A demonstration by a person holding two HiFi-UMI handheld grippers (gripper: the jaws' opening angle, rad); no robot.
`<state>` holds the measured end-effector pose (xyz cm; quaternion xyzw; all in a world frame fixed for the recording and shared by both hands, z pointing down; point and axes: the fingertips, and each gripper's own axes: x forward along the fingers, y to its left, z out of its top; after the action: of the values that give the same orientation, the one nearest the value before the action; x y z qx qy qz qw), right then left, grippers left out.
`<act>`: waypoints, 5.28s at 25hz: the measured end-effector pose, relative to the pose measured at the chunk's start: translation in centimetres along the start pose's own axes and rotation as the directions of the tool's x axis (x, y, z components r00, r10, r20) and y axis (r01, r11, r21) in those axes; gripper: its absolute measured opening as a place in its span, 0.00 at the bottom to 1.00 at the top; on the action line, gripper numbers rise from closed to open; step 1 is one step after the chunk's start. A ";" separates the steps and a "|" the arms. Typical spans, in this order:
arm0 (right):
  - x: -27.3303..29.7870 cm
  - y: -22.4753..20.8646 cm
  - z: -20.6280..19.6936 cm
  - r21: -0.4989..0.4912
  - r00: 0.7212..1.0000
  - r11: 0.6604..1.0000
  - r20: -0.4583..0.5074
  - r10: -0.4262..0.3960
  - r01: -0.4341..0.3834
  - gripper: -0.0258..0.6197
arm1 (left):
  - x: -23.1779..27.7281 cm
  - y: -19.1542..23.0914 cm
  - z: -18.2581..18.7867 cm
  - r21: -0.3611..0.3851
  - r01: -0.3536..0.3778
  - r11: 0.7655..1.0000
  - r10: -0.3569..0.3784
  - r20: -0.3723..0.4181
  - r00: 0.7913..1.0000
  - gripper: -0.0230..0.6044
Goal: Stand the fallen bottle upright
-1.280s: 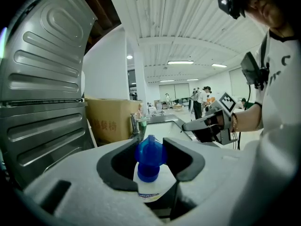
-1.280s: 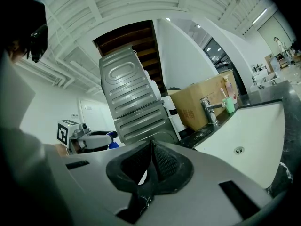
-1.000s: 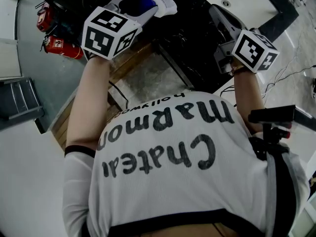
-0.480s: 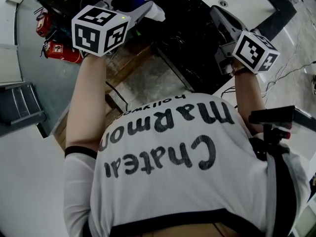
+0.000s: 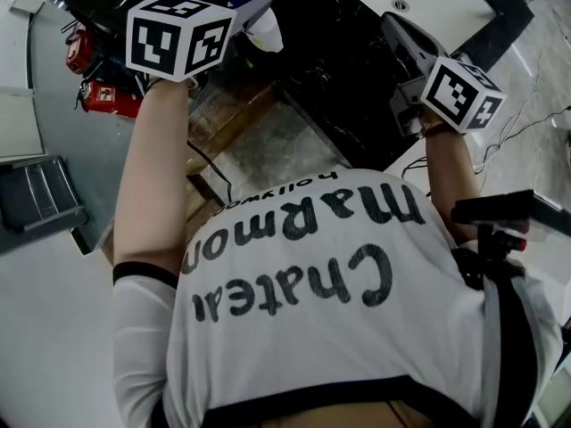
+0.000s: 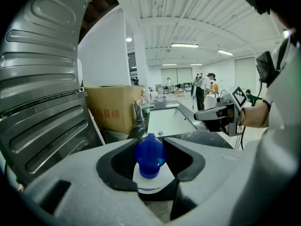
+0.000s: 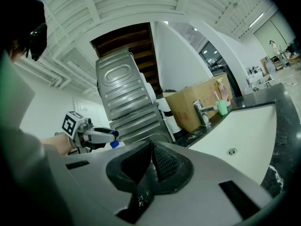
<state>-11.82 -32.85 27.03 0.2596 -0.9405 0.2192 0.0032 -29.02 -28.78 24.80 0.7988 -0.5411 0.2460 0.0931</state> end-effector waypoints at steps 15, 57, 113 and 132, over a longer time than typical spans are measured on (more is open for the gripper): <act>-0.1 -0.3 -0.2 0.001 1.000 1.000 -0.007 -0.006 0.006 0.06 | 0.3 0.3 0.4 0.014 -0.029 0.999 0.029 0.035 0.999 0.32; -2.3 -2.6 -0.5 -0.056 0.999 0.997 -0.020 -0.048 0.047 0.06 | 1.1 2.3 -1.3 -0.021 -0.096 0.995 0.098 0.080 0.992 0.34; -2.2 -1.1 0.8 -0.136 0.996 0.987 -0.013 -0.093 0.091 0.06 | 0.0 4.4 1.1 -0.083 -0.041 0.996 0.061 0.261 0.963 0.46; -1.9 5.3 -1.0 -0.080 0.986 0.984 0.063 -0.152 0.156 0.06 | -14.7 2.8 3.6 -0.071 -0.006 0.997 0.053 0.688 0.724 0.21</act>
<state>-12.92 -27.46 25.51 0.3373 -0.9257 0.1710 0.0045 -34.83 -19.37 14.14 0.8210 -0.5569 -0.0840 -0.0930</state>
